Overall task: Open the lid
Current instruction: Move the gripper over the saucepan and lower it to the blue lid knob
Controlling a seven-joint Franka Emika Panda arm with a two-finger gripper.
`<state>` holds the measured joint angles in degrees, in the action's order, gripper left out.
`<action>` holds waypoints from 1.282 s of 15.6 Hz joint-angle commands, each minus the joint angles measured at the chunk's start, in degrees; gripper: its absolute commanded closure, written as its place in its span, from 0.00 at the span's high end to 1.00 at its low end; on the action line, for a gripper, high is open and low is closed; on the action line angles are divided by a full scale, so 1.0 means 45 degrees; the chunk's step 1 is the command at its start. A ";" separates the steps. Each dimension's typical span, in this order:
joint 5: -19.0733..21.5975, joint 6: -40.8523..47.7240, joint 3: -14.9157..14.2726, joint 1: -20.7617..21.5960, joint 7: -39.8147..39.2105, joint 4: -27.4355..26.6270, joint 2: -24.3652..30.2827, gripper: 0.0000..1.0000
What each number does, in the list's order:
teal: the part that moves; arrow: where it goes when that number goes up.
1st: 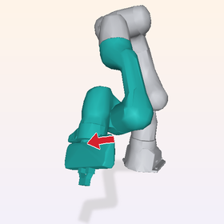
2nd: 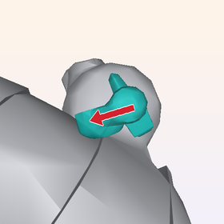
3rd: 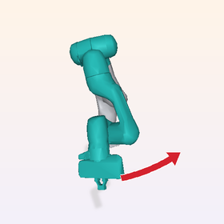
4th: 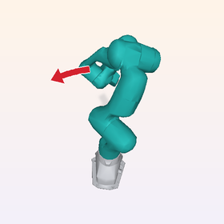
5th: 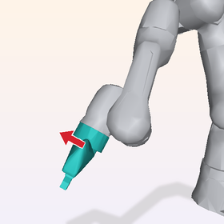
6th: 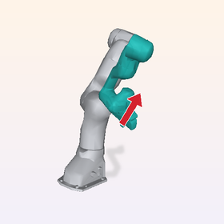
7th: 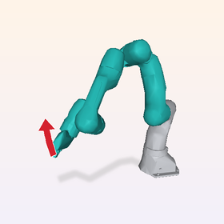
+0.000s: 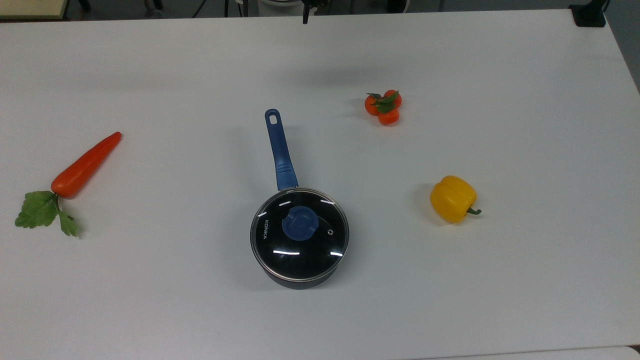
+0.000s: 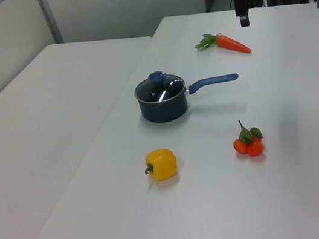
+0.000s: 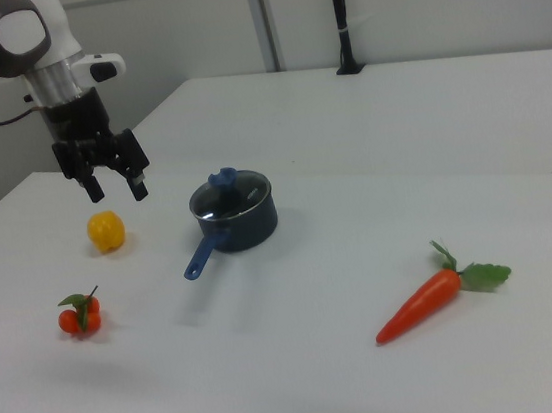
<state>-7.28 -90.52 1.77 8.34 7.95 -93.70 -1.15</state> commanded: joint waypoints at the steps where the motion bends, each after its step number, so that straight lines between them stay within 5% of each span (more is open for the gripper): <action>1: 0.0288 0.0174 -0.0158 0.0023 0.0070 -0.0135 0.0159 1.00; 12: 0.0289 -0.1091 -0.0002 0.0179 0.0206 -0.0115 -0.0212 1.00; 17: -0.0061 -0.4761 0.0174 0.0198 0.2994 -0.0096 -0.0932 1.00; 20: -0.1231 -0.6793 0.0174 0.0198 0.5140 0.0255 -0.2083 1.00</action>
<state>-8.45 -113.18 2.78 8.72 21.59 -93.89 -5.51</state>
